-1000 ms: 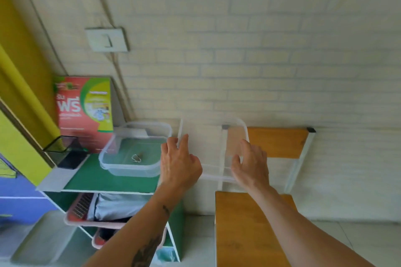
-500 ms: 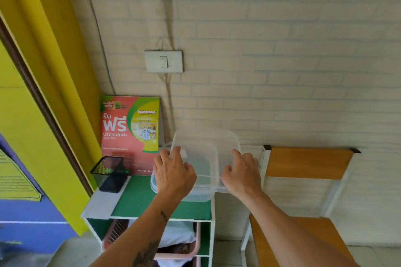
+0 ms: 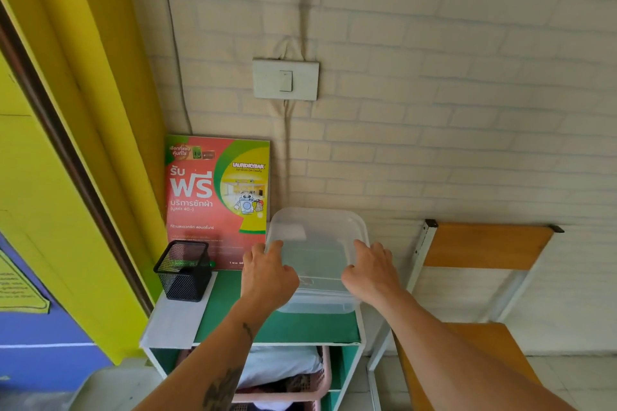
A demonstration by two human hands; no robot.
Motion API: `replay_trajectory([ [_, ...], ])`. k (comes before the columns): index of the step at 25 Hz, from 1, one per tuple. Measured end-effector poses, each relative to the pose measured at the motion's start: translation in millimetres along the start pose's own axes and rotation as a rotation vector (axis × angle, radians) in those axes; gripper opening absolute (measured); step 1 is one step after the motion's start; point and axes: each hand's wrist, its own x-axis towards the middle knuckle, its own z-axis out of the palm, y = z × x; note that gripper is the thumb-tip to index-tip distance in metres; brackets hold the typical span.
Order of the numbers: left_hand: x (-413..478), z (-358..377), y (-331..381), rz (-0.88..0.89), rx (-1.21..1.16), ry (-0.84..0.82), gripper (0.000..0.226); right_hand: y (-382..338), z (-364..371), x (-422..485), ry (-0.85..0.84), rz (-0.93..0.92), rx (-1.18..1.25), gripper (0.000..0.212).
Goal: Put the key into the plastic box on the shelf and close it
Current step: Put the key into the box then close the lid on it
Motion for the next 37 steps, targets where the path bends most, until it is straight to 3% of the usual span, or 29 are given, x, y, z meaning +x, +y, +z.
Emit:
replay_trajectory([
  [6, 4, -5, 1, -0.043, 0.081, -0.094, 0.062, 1, 6, 4, -0.025, -0.012, -0.011, 0.063],
  [9, 4, -5, 6, -0.025, 0.161, -0.062, 0.060, 2, 7, 8, -0.018, -0.014, -0.050, 0.060],
  [14, 27, -6, 12, 0.275, 0.256, 0.083, 0.059, -1, 4, 22, 0.068, -0.088, -0.124, 0.061],
  [18, 50, -6, 10, 0.431, 0.359, 0.080, 0.062, -2, 6, 40, 0.047, -0.195, -0.180, 0.067],
  [21, 61, 2, 3, 0.499, 0.489, 0.003, 0.081, 3, 14, 54, 0.003, -0.248, -0.263, 0.073],
  [27, 70, 24, -14, 0.447, 0.567, -0.123, 0.086, 16, 36, 66, -0.049, -0.232, -0.285, 0.079],
  [32, 73, 26, -12, 0.442, 0.627, -0.130, 0.078, 18, 37, 68, -0.059, -0.237, -0.316, 0.081],
  [37, 68, 21, -7, 0.439, 0.647, -0.144, 0.083, 14, 31, 63, -0.080, -0.228, -0.324, 0.079],
])
